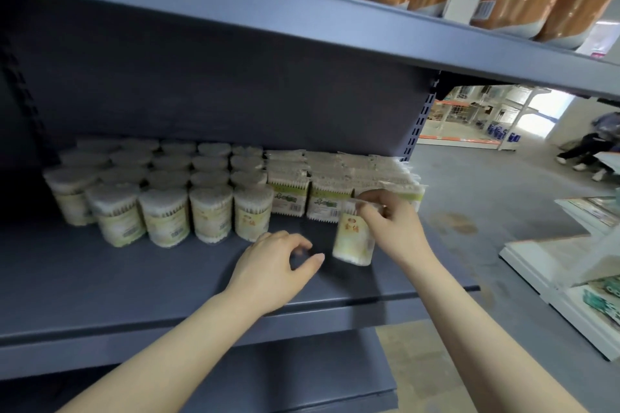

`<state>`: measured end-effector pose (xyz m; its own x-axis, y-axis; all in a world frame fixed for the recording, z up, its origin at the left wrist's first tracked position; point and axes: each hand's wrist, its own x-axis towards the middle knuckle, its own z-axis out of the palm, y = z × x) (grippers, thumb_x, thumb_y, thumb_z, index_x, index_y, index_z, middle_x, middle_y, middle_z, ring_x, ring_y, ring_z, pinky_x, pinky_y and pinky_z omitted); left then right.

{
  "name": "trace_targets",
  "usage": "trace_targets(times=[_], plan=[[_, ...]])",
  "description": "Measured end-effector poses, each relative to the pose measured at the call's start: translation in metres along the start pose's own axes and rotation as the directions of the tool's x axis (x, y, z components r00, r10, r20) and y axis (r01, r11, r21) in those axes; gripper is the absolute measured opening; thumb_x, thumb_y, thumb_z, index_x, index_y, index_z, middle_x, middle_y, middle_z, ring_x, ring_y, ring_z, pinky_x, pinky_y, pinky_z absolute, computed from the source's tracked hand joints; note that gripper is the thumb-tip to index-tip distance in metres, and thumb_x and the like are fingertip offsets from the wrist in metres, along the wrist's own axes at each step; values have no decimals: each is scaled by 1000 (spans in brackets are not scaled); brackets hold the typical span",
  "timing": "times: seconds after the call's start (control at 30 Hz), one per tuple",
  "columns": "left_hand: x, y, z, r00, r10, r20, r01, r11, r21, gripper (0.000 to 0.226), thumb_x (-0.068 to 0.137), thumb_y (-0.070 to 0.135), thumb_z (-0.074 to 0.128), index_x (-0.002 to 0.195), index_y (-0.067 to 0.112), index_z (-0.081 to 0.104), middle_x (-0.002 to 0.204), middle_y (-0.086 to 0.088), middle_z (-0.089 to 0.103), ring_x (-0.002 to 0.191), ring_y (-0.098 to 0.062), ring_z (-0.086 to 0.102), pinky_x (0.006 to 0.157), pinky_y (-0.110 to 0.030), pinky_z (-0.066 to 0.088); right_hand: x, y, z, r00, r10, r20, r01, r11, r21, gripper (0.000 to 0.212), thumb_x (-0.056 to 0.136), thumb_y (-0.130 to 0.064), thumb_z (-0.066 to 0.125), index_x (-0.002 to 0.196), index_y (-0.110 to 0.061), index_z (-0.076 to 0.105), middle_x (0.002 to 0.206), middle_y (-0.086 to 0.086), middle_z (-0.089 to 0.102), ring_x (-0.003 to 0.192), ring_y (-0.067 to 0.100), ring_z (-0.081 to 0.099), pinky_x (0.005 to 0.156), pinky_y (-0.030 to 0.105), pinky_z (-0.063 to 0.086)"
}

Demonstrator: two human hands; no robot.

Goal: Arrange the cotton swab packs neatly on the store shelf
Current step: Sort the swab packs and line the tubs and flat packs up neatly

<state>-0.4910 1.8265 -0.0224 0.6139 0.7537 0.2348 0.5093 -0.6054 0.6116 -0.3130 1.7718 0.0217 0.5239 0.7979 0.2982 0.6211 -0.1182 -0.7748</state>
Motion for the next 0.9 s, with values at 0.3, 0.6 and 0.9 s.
trace_targets(times=[0.3, 0.6, 0.9], plan=[[-27, -17, -36, 998, -65, 9, 64, 997, 50, 53, 69, 70, 57, 105, 32, 57, 99, 17, 56, 98, -5, 50, 84, -27, 46, -10, -47, 35, 983, -24, 179, 13, 998, 63, 13, 84, -23, 58, 94, -18, 64, 85, -15, 58, 82, 0, 52, 63, 16, 38], [-52, -30, -63, 991, -123, -61, 124, 992, 16, 45, 70, 68, 54, 83, 25, 54, 86, 13, 55, 85, -9, 51, 76, -33, 47, -27, -89, 65, 956, -52, 288, 32, 997, 74, 14, 84, -27, 59, 93, -18, 66, 92, -10, 63, 83, 2, 55, 67, 18, 41], [-73, -54, -86, 980, -197, -39, 198, 980, 23, 33, 77, 59, 54, 80, 26, 50, 87, 14, 51, 87, -8, 49, 71, -26, 44, -38, -120, 91, 898, -32, 438, 10, 999, 51, 26, 86, -37, 59, 98, -15, 64, 89, -6, 61, 77, 4, 52, 63, 16, 39]])
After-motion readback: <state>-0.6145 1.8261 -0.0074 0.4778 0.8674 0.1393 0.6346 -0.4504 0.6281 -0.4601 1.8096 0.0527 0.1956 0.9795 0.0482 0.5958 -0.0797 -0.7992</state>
